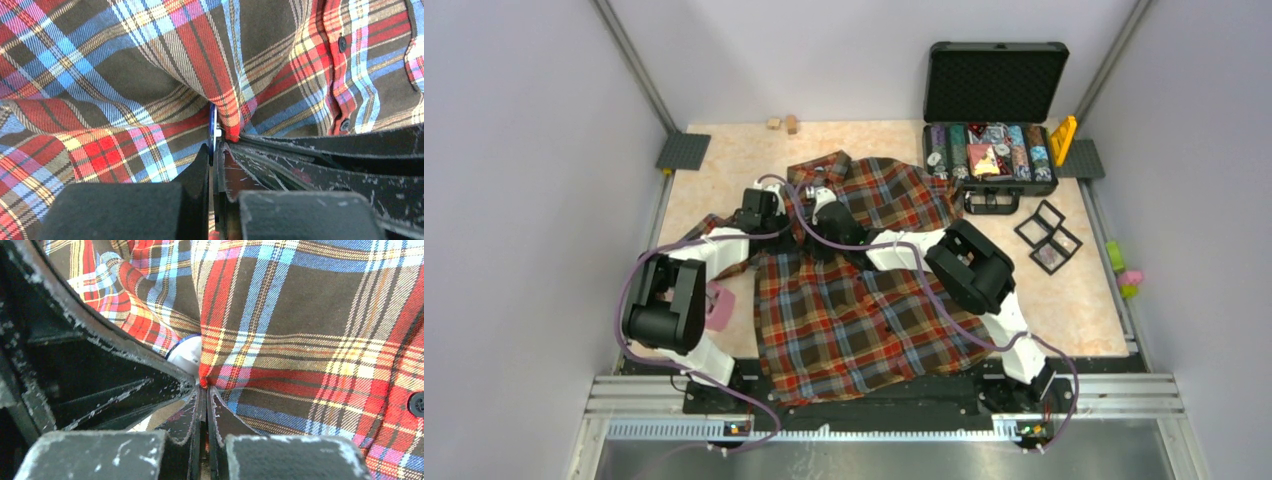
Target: Pin the brooch onto the clothing
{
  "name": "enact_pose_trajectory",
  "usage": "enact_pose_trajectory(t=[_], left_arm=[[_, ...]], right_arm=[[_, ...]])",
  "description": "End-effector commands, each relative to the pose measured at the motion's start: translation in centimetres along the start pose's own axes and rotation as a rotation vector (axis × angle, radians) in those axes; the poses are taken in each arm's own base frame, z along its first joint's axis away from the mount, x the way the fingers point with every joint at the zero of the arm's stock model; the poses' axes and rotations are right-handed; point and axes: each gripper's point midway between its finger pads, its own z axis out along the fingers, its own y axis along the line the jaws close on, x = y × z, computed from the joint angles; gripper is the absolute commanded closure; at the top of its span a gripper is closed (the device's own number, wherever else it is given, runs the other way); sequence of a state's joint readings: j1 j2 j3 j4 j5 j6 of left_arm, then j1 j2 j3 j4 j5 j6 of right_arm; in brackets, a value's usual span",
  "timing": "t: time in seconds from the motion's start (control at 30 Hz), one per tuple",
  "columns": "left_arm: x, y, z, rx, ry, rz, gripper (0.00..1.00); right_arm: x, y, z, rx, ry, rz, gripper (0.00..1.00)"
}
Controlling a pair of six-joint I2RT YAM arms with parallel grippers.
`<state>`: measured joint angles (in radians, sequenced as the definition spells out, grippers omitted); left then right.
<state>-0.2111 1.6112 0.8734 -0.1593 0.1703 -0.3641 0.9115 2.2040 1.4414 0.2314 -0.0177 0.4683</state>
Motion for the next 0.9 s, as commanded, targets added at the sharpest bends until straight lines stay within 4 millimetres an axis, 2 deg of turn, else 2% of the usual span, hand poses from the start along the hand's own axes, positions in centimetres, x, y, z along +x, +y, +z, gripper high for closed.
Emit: enact_pose_trajectory(t=[0.0,0.17,0.33,0.5,0.57,0.73,0.87], left_arm=[[-2.4,-2.4,-1.4,0.113,-0.127,0.022,1.0],[-2.2,-2.9,-1.4,0.145,-0.125,0.023,1.0],[-2.8,-3.7,-1.7,0.193,-0.167,0.028,1.0],[-2.6,-3.6,-1.8,0.196,-0.169,0.024,1.0],[-2.6,-3.1,-1.8,0.175,-0.17,0.011,1.0],[-2.4,-2.4,-1.8,0.157,-0.165,0.004,1.0],[-2.2,-2.1,-2.4,0.17,-0.178,0.025,1.0]], right_arm=[[-0.7,0.6,0.6,-0.04,-0.003,0.016,1.0],[-0.5,0.9,0.5,-0.069,0.005,0.004,1.0],[-0.1,0.9,0.6,-0.078,0.017,0.003,1.0],[-0.6,1.0,0.0,-0.079,0.006,0.0,1.0],[-1.3,1.2,-0.7,-0.078,-0.01,-0.007,0.92],[-3.8,1.6,-3.6,-0.067,-0.066,-0.05,0.6],[-5.2,1.1,-6.3,-0.053,-0.1,-0.065,0.48]])
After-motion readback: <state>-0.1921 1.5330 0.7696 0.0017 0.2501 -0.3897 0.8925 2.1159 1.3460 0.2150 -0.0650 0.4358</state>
